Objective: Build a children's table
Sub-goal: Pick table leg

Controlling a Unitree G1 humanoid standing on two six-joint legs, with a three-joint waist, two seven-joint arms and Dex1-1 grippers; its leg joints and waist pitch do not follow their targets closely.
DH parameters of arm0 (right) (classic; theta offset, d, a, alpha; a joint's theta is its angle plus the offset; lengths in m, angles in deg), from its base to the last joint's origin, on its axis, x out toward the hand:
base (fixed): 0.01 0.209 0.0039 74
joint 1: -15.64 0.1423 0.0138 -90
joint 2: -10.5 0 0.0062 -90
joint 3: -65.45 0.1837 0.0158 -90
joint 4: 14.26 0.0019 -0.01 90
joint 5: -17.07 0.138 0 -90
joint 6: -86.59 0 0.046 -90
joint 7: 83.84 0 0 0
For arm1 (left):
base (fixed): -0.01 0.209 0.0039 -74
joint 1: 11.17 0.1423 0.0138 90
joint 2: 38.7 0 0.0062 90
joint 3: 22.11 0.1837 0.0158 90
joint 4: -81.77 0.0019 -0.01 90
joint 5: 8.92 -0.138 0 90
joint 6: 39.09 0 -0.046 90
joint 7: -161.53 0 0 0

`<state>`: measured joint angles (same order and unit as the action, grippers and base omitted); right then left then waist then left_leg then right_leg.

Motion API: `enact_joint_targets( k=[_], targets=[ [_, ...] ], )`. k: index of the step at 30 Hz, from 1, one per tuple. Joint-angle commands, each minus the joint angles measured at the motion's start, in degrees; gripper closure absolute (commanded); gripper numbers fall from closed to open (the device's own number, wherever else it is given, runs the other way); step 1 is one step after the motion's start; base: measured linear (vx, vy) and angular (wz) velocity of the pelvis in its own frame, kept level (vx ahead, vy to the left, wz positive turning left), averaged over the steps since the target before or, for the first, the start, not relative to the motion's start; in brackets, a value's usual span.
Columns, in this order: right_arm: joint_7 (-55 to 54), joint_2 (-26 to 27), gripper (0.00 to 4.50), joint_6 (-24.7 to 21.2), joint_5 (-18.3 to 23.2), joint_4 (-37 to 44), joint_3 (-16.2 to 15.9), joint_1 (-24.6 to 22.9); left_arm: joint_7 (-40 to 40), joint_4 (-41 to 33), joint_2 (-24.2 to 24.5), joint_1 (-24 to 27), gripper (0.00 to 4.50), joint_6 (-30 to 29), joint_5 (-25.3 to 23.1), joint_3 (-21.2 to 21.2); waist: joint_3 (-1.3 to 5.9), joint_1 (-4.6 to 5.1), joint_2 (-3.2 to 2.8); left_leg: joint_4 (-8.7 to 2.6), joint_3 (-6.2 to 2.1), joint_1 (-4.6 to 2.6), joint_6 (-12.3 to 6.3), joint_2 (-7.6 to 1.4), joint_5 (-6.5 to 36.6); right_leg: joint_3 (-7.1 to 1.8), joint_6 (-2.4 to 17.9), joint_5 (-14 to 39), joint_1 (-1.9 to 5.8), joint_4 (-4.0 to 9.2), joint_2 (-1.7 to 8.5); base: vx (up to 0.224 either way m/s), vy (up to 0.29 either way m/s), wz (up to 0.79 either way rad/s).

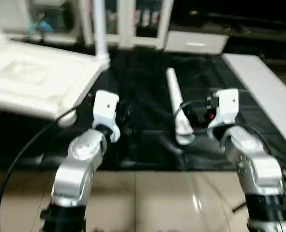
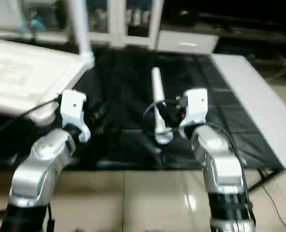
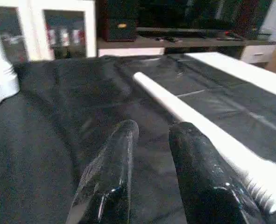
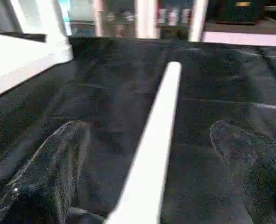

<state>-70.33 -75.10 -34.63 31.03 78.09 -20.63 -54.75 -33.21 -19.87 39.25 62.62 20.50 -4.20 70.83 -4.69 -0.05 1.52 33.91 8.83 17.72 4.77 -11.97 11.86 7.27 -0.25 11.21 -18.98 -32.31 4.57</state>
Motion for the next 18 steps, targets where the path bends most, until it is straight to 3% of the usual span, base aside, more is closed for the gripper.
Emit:
enact_joint_targets(
  k=[1,2,3,4,5,6,7,8,9,10,11,12,13,15,16,17,18],
  targets=[
    [-0.6,-0.1,0.00,-1.2,0.0,1.1,0.6,0.4,0.3,0.4,-0.4,-0.7,3.01,0.0,-0.3,0.3,2.61,1.05,-0.89,-7.55,-1.97,-1.86,0.43,-3.14,46.5,-1.55,3.6,27.6,1.22,2.12,2.09,0.000,0.000,0.00],
    [-0.6,0.0,0.00,-1.3,-0.1,1.0,0.6,0.6,0.4,0.6,-0.3,-0.8,3.01,0.0,-0.2,0.2,2.51,1.48,-0.31,-6.11,-1.21,-2.44,0.45,-1.77,44.9,-1.54,3.9,32.5,0.32,4.00,2.37,0.000,0.000,0.00],
    [-0.5,0.1,0.00,-1.5,0.1,1.2,0.3,0.7,0.2,0.6,-0.2,-1.0,3.01,0.1,0.0,0.1,2.91,1.51,0.42,-2.93,0.16,-2.98,-0.25,0.72,37.0,-1.53,3.0,44.4,-0.03,7.07,3.65,0.099,-0.024,-0.10],
    [-0.4,0.2,0.00,-1.7,0.2,1.4,0.2,0.7,0.1,0.7,-0.1,-1.1,3.01,0.1,0.2,0.1,3.52,0.82,0.97,-2.00,0.47,-0.16,-1.81,1.27,26.2,-2.90,1.5,50.0,2.78,7.37,5.22,0.113,-0.016,-0.19],
    [-0.3,0.2,0.00,-1.8,0.2,1.7,-0.1,0.6,0.0,0.8,0.0,-1.2,3.01,0.2,0.3,0.0,3.61,0.45,0.91,-2.12,0.37,1.16,-2.44,1.08,22.9,-3.07,0.7,51.3,3.67,7.23,5.54,0.113,-0.016,-0.19],
    [-0.3,0.2,0.00,-1.9,0.3,1.9,-0.2,0.5,0.0,1.0,0.0,-1.4,3.01,0.3,0.4,-0.1,4.40,-0.02,0.68,-2.65,0.24,1.99,-3.19,1.11,18.3,-3.51,0.8,48.5,4.40,6.61,5.20,0.114,-0.009,-0.17],
    [-0.5,0.2,0.00,-2.1,0.4,2.2,-0.1,0.3,0.1,1.3,0.1,-1.6,3.01,0.4,0.4,-0.1,4.67,0.07,0.12,-3.73,0.01,1.29,-3.77,0.74,16.6,-3.33,3.8,40.6,4.01,5.68,3.79,0.121,-0.011,-0.03],
    [-0.5,0.2,0.00,-2.2,0.4,2.2,-0.1,0.3,0.1,1.3,0.1,-1.7,3.01,0.5,0.4,-0.1,4.77,0.23,-0.15,-4.21,-0.15,0.58,-3.96,0.38,16.5,-3.13,5.8,36.1,3.63,5.08,3.07,0.121,-0.011,-0.03],
    [-0.5,0.1,0.00,-2.3,0.4,2.3,-0.1,0.2,0.2,1.4,0.2,-1.7,3.01,0.5,0.4,-0.1,5.14,0.68,-0.47,-4.81,-0.39,-1.04,-4.73,-0.41,16.2,-2.84,10.4,26.5,2.87,3.61,2.07,0.142,-0.011,0.07],
    [-0.3,-0.1,0.00,-2.7,0.6,2.6,0.0,0.0,0.4,1.6,0.1,-1.8,3.01,0.6,0.5,0.0,5.45,0.96,-0.47,-5.00,-0.46,-2.01,-6.27,-0.69,14.2,-2.84,14.7,17.5,2.82,2.36,1.71,0.177,-0.009,0.08],
    [-0.2,-0.1,0.00,-2.8,0.6,2.7,0.0,0.0,0.4,1.6,0.1,-1.8,3.01,0.6,0.5,0.0,5.59,1.00,-0.54,-4.93,-0.37,-2.13,-7.22,-0.49,12.6,-2.95,16.6,13.6,3.04,1.83,1.68,0.177,-0.009,0.08],
    [0.2,-0.4,0.00,-3.1,0.6,2.7,-0.3,0.0,0.5,1.7,0.1,-1.7,3.01,0.7,0.4,0.0,5.90,0.84,-0.44,-4.45,0.04,-2.02,-9.48,0.35,8.3,-3.23,19.0,7.5,3.73,1.18,1.56,0.187,0.013,0.07],
    [0.6,-0.7,0.00,-3.3,0.7,2.6,-0.4,-0.1,0.5,1.6,0.1,-1.6,3.01,0.7,0.4,0.0,6.39,0.22,-0.07,-3.64,0.47,-1.24,-12.04,1.47,3.6,-3.83,20.3,3.2,5.13,0.81,1.58,0.154,0.040,0.06],
    [1.1,-1.0,0.00,-3.7,0.8,2.5,-0.6,-0.1,0.6,1.5,0.1,-1.4,3.01,0.7,0.3,0.0,6.89,-0.86,0.20,-2.40,0.64,0.03,-15.50,3.00,-3.0,-4.65,20.6,-1.2,6.79,0.40,1.21,0.147,0.039,0.07],
    [2.0,-1.5,0.00,-4.3,0.7,2.2,-1.3,0.1,0.9,0.9,0.4,-1.1,3.01,0.5,0.3,-0.2,7.04,-1.11,0.39,-1.95,0.19,-0.32,-17.48,3.25,-7.9,-4.66,20.2,-5.0,6.64,-0.47,0.39,0.075,0.016,0.06],
    [2.0,-1.5,0.00,-4.3,0.7,2.2,-1.3,0.1,0.9,0.9,0.4,-1.1,3.01,0.5,0.3,-0.2,7.01,-0.94,0.19,-1.85,-0.25,-1.12,-18.60,3.13,-10.8,-4.38,19.7,-6.7,5.99,-1.14,-0.15,0.149,0.032,0.15],
    [2.3,-1.7,0.00,-4.7,0.6,2.2,-1.5,0.1,1.0,0.6,0.5,-1.0,3.01,0.4,0.3,-0.3,6.93,-0.09,-0.08,-1.81,-2.02,-4.93,-21.63,2.07,-17.0,-3.44,17.8,-8.5,2.88,-2.83,-1.23,0.160,0.003,0.16]
  ],
)
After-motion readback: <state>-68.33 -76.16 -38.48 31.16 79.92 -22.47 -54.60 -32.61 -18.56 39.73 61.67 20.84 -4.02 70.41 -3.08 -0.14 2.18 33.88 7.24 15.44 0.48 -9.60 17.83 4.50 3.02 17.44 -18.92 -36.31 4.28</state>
